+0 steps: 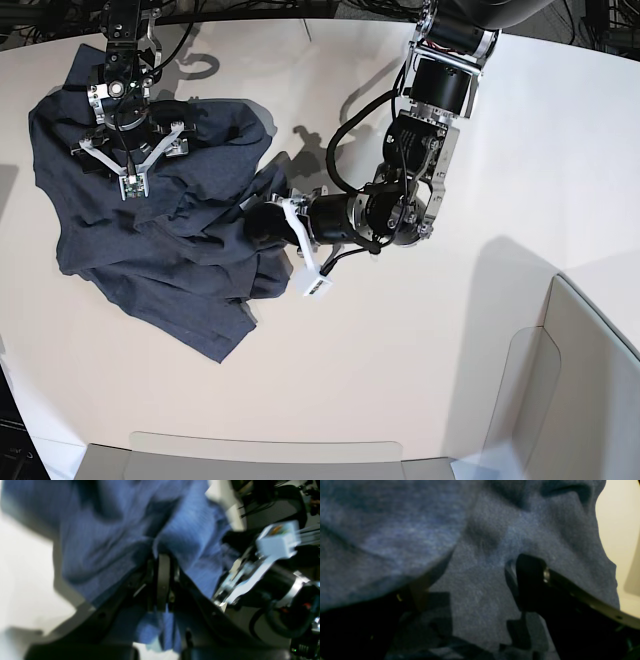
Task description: Layout the t-shirt on the table in an organized manner, then fold the t-shirt properly
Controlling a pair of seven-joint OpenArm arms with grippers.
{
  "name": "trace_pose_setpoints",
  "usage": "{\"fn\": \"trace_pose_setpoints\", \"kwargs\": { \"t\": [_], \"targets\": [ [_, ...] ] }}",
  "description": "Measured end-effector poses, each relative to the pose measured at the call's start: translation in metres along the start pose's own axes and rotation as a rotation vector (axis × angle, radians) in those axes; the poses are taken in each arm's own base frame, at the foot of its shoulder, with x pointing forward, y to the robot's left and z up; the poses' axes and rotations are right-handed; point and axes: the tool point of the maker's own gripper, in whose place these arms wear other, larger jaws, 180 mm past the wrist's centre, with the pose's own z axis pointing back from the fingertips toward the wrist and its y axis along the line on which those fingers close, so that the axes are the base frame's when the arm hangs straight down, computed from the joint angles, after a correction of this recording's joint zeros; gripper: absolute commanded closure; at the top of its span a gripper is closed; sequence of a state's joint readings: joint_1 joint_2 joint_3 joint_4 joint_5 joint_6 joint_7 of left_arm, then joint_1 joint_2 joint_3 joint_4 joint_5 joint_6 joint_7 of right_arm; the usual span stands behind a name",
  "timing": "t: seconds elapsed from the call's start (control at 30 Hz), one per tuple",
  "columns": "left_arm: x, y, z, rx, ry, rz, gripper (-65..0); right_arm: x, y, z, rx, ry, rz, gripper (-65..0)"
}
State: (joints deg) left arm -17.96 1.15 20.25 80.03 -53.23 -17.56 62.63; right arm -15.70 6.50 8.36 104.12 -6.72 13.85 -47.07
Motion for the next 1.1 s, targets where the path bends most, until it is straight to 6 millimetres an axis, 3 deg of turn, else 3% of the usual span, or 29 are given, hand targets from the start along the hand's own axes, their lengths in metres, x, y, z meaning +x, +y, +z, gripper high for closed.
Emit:
{"fn": "trace_pose_setpoints", "kwargs": {
  "t": [0.17,0.33,0.53,0.63,0.77,0.93,1.0,1.1],
  "targets": [
    [0.044,-0.03,-0.007,-0.051,-0.062,-0.079,0.0,-0.001,0.0,0.0,-0.001,-0.001,-0.001,-52.0],
    [0.096,-0.072,-0.019,-0.134,-0.156,-0.149,0.0,-0.002,0.001,0.001,0.0,0.0,-0.002,-52.0],
    [0.129,-0.056,-0.043,-0.086,-0.231,-0.156,-3.7,-0.006,0.001,0.001,0.0,0.006,-0.005,-52.0],
    [0.129,-0.052,-0.065,-0.077,-0.252,-0.154,-14.1,-0.008,0.003,0.0,0.009,-0.01,-0.014,-52.0],
    [0.112,-0.036,-0.085,-0.038,-0.216,-0.139,-40.7,-0.009,0.003,-0.001,0.009,-0.011,-0.013,-52.0],
    [0.104,-0.03,-0.086,-0.017,-0.187,-0.158,-37.2,-0.011,0.004,-0.003,0.006,-0.011,-0.025,-52.0],
    [0.104,-0.038,-0.087,-0.031,-0.185,-0.167,-37.0,-0.009,0.005,-0.004,0.01,-0.022,-0.029,-52.0],
    [0.09,-0.059,-0.083,-0.091,-0.152,-0.189,-36.9,-0.009,0.004,-0.005,0.009,-0.022,-0.032,-52.0]
  ]
}}
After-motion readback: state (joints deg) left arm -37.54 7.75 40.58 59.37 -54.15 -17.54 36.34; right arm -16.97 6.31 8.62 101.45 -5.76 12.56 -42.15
